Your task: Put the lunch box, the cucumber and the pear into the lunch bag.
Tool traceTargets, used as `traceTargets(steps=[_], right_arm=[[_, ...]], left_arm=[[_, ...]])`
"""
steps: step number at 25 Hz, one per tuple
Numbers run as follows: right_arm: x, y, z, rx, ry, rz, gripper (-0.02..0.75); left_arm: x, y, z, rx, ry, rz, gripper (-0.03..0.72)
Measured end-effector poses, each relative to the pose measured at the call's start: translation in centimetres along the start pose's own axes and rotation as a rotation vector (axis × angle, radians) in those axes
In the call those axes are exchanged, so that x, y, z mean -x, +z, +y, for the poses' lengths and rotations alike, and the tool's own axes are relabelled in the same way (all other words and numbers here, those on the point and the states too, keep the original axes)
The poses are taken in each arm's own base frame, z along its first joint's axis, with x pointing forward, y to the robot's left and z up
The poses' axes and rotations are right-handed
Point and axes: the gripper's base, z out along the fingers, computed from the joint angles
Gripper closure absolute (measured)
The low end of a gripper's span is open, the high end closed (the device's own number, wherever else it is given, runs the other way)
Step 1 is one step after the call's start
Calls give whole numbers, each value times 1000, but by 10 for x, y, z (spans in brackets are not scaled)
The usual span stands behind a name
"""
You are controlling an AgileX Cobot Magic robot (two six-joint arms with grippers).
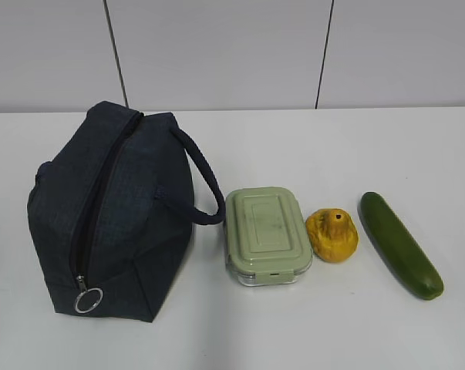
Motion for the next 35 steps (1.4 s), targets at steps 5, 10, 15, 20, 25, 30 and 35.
traceTargets(steps=[5,10,15,20,25,30,35], right_arm=[[0,0,0,0,0,0,724],[0,0,0,0,0,0,724],[0,0,0,0,0,0,724],[0,0,0,0,0,0,724],[0,0,0,0,0,0,724],[0,0,0,2,1,0,723],[2,0,2,21,4,28,722]], left_arm=[[0,0,0,0,0,0,446],[0,0,0,0,0,0,446],[0,0,0,0,0,0,446],[0,0,0,0,0,0,446],[0,0,0,-1,0,0,446],[0,0,-2,-22,-6,-1,446],[8,4,-6,-108,-21,57,446]])
